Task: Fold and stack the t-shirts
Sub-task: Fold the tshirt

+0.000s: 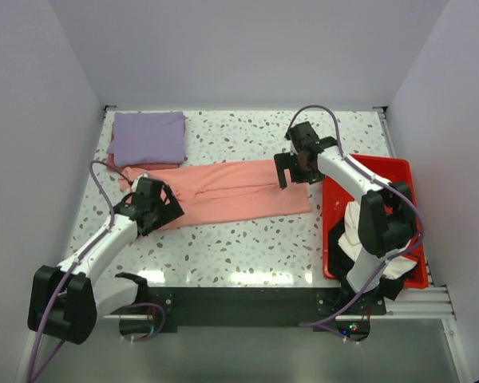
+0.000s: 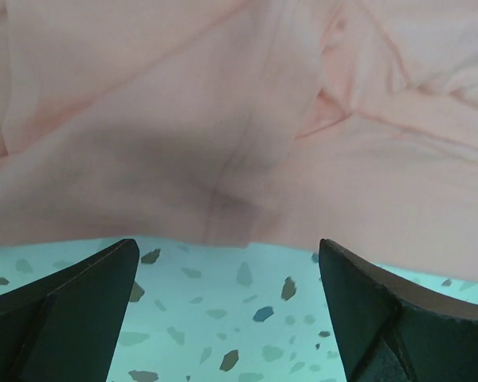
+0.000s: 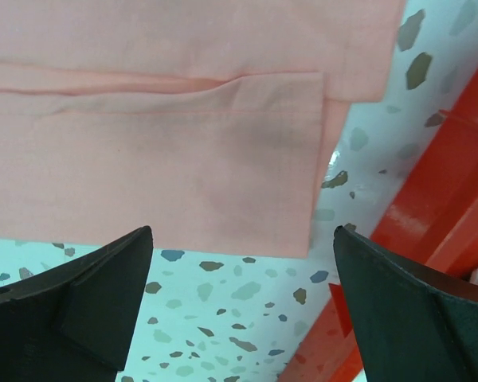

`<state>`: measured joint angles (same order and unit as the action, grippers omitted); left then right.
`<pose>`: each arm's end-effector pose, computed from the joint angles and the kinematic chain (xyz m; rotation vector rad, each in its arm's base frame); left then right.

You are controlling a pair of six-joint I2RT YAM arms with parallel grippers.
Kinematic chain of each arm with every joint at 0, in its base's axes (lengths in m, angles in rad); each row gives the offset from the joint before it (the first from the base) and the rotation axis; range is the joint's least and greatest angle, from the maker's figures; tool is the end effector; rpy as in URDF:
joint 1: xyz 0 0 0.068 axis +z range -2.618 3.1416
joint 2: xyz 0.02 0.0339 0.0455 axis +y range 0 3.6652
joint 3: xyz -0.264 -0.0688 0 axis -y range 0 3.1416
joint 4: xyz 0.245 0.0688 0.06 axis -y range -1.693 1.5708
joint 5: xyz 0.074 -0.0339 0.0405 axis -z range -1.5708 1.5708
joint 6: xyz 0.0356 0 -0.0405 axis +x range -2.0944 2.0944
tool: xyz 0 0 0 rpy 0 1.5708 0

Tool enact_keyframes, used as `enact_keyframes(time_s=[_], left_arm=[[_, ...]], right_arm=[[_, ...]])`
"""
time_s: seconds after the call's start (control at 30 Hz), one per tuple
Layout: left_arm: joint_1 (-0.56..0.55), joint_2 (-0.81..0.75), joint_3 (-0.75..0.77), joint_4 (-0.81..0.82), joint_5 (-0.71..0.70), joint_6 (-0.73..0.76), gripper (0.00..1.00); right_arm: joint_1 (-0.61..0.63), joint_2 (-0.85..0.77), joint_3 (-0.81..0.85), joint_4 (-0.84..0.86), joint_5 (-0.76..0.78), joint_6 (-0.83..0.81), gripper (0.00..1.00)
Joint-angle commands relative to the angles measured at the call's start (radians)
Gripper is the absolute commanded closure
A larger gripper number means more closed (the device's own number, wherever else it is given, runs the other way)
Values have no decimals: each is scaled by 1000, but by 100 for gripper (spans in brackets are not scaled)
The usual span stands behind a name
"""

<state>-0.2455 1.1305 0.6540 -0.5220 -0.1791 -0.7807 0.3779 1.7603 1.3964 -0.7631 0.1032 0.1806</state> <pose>0.2069 -0.0453 0.2016 -0.7401 2.4442 -0.1690 0.3425 0.1320 0.2428 -0.2335 2.6770 0.0337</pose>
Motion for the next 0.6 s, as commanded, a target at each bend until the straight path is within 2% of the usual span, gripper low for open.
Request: enact_keyframes(time_s=[0.0, 0.1, 0.33, 0.57], left_arm=[[-6, -57, -82, 31, 93, -35, 0], [-8, -54, -79, 27, 113, -29, 6], [-8, 8, -86, 40, 55, -35, 22], [-8, 55, -82, 131, 40, -34, 28]], right_arm=[[4, -25, -34, 68, -100, 8, 1], [18, -7, -56, 90, -124, 10, 1], [33, 30, -76, 108, -131, 19, 1], [32, 41, -86, 116, -132, 20, 1]])
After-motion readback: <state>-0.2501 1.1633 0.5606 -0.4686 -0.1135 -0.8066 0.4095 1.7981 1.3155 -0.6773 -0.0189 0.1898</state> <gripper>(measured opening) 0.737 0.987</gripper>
